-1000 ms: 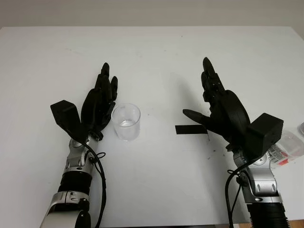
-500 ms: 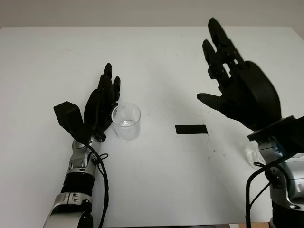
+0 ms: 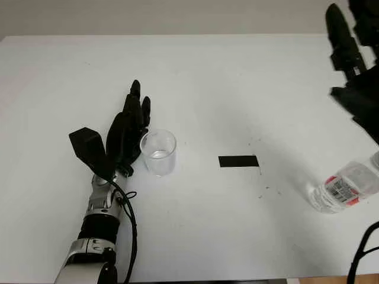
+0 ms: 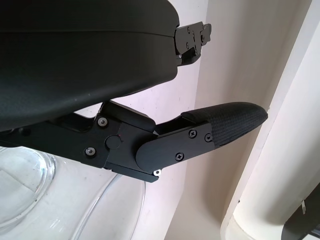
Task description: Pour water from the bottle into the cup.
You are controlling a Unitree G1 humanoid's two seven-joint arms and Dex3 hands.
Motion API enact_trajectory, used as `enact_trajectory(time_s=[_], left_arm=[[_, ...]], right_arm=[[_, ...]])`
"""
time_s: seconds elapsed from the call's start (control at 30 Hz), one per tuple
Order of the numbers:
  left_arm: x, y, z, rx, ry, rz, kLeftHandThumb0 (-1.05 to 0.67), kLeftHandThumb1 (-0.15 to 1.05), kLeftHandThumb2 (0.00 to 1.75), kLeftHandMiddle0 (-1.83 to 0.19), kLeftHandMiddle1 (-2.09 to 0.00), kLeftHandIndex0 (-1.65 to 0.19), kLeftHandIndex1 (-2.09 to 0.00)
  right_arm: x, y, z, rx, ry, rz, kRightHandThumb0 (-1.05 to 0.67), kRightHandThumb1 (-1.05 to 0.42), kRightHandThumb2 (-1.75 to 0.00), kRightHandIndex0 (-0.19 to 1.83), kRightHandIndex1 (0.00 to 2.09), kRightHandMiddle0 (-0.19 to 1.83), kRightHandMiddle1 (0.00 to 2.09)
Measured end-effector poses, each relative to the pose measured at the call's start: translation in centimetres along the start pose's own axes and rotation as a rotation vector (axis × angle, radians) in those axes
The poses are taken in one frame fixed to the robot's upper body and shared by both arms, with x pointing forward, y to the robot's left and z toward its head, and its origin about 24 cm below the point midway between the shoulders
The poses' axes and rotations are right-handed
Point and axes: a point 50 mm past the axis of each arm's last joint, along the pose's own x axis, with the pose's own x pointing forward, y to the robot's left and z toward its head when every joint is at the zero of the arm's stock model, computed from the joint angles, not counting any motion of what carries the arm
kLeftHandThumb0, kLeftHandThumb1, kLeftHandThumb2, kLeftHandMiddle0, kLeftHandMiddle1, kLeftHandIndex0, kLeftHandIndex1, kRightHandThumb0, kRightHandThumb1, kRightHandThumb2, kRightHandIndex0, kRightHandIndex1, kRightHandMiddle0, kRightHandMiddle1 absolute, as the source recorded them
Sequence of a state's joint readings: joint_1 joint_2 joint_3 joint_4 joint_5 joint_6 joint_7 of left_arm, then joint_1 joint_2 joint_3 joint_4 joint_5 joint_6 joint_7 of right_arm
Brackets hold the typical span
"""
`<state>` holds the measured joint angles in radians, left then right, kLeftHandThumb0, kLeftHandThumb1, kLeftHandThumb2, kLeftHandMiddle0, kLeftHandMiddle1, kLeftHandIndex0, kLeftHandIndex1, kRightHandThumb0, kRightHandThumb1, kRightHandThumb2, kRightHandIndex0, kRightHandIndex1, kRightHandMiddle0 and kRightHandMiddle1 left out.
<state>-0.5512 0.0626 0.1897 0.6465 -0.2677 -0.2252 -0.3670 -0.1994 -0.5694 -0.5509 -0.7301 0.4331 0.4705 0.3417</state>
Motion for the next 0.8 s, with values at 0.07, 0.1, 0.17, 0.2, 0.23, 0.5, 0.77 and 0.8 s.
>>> enact_trajectory(time_s=[0.07,0.1,0.17,0.2,0.23,0.5,0.77,0.8], left_arm=[[0.0,0.0,0.0,-0.001,0.002,0.000,-0.88,1.05,0.73,0.18,-0.05,0.19,0.00],[0.0,0.0,-0.1,-0.002,0.004,0.000,-0.88,1.05,0.73,0.18,-0.05,0.19,0.00],[0.1,-0.1,-0.1,-0.004,0.004,-0.002,-0.88,1.05,0.73,0.19,-0.05,0.19,0.00],[0.1,-0.1,-0.1,-0.004,0.005,-0.002,-0.88,1.05,0.74,0.19,-0.05,0.19,0.00],[0.1,-0.1,-0.2,-0.004,0.005,-0.002,-0.88,1.05,0.74,0.18,-0.05,0.19,0.00],[0.2,0.0,-0.4,-0.004,0.015,-0.007,-0.88,1.05,0.74,0.18,-0.05,0.19,0.00],[0.2,0.1,-0.5,-0.007,0.023,-0.006,-0.89,1.05,0.73,0.18,-0.05,0.19,0.00],[0.2,0.1,-0.5,-0.007,0.024,-0.006,-0.88,1.05,0.73,0.18,-0.06,0.19,0.00]], right_arm=[[-0.6,-0.5,0.7,-0.008,-0.017,-0.043,-1.03,-1.00,-0.06,-0.19,0.00,-0.19,0.00],[-0.9,-0.8,1.1,-0.013,-0.026,-0.063,-1.04,-1.01,-0.06,-0.19,0.00,-0.19,0.00],[-1.5,-1.4,1.8,-0.042,-0.038,-0.103,-1.05,-1.01,-0.06,-0.19,0.00,-0.19,0.00],[-1.9,-1.7,2.0,-0.059,-0.039,-0.123,-1.05,-1.01,-0.06,-0.19,0.00,-0.19,0.00],[-2.2,-1.9,2.2,-0.073,-0.036,-0.140,-1.03,-1.00,-0.05,-0.19,0.00,-0.19,0.00],[-5.3,-2.9,2.3,-0.127,0.043,-0.229,-1.05,-1.02,-0.06,-0.19,0.00,-0.19,0.00],[-8.5,-2.7,0.9,-0.072,0.108,-0.296,-0.97,-1.04,-0.06,-0.19,0.00,-0.19,0.00],[-8.8,-2.6,0.7,-0.065,0.114,-0.298,-0.96,-1.05,-0.06,-0.19,0.00,-0.19,0.00]])
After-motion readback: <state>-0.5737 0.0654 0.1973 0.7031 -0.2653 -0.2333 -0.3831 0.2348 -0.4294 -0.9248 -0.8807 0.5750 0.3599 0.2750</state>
